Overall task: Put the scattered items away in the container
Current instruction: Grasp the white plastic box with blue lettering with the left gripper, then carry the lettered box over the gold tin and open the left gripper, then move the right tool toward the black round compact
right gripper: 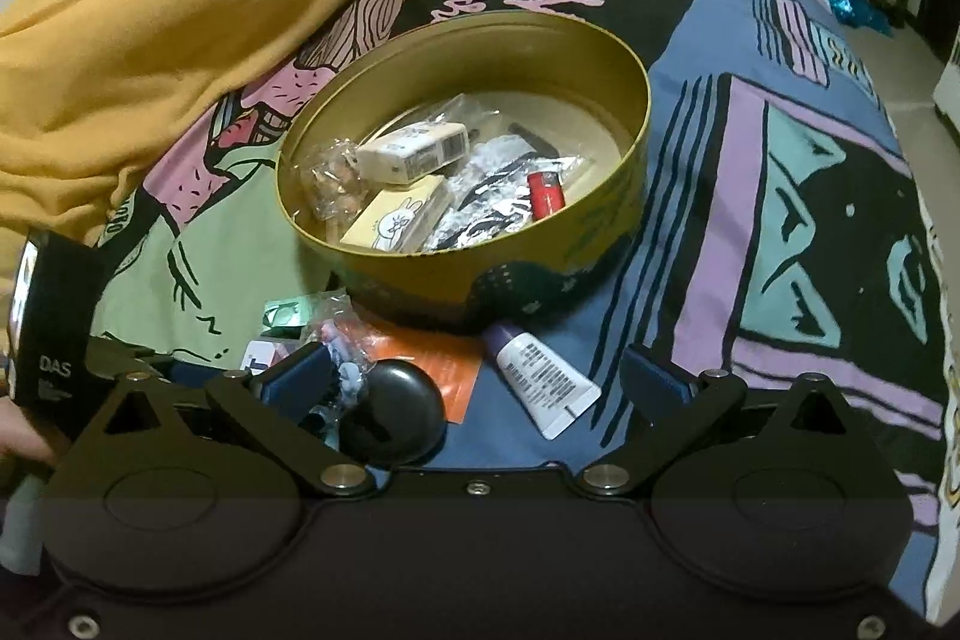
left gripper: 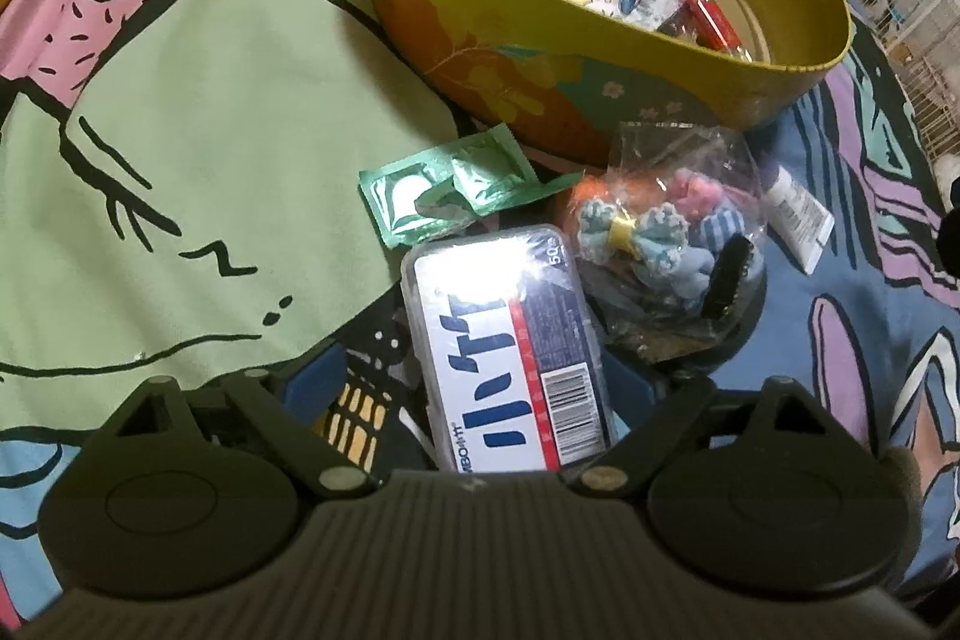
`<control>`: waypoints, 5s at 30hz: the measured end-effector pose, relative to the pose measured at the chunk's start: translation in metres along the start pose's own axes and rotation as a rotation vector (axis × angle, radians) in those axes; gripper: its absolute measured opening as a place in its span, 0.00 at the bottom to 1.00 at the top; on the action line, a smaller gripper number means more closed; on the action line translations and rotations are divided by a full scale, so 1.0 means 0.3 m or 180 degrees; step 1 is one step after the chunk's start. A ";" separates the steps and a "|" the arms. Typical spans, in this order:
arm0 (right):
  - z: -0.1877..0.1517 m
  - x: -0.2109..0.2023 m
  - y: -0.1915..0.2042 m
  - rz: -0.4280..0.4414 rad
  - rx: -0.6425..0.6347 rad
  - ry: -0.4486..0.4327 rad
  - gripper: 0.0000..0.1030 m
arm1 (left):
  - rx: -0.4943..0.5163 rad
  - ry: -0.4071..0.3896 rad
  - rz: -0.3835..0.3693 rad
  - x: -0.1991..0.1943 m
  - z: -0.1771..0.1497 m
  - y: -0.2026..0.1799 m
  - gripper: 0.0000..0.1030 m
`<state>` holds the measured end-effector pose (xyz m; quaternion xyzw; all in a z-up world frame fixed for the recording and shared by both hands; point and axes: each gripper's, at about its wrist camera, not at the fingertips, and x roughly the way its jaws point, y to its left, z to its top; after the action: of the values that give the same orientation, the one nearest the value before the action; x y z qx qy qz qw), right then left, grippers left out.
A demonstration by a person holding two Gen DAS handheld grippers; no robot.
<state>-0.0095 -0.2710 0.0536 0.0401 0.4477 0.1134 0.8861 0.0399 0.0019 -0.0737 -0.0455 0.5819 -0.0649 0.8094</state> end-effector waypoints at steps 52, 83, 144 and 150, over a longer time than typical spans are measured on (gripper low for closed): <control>-0.054 -0.030 0.015 0.0019 0.0068 -0.0075 1.00 | -0.0124 -0.1274 0.0022 -0.530 -0.042 -0.031 0.58; -0.054 0.003 0.026 -0.0060 0.0008 0.0111 1.00 | 0.0272 -0.1504 0.0012 -0.656 0.091 -0.131 0.58; -0.064 0.106 0.047 0.0159 -0.0226 0.0212 1.00 | 0.0140 -0.1264 0.0004 -0.378 0.450 -0.164 1.00; -0.063 0.102 0.093 0.0287 -0.0386 0.0104 0.99 | 0.0065 -0.1100 -0.0010 -0.366 0.345 -0.072 1.00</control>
<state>-0.0118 -0.2373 0.0232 0.0046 0.4522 0.1807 0.8734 0.1024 -0.0024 0.0653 -0.0486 0.4333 -0.0632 0.8977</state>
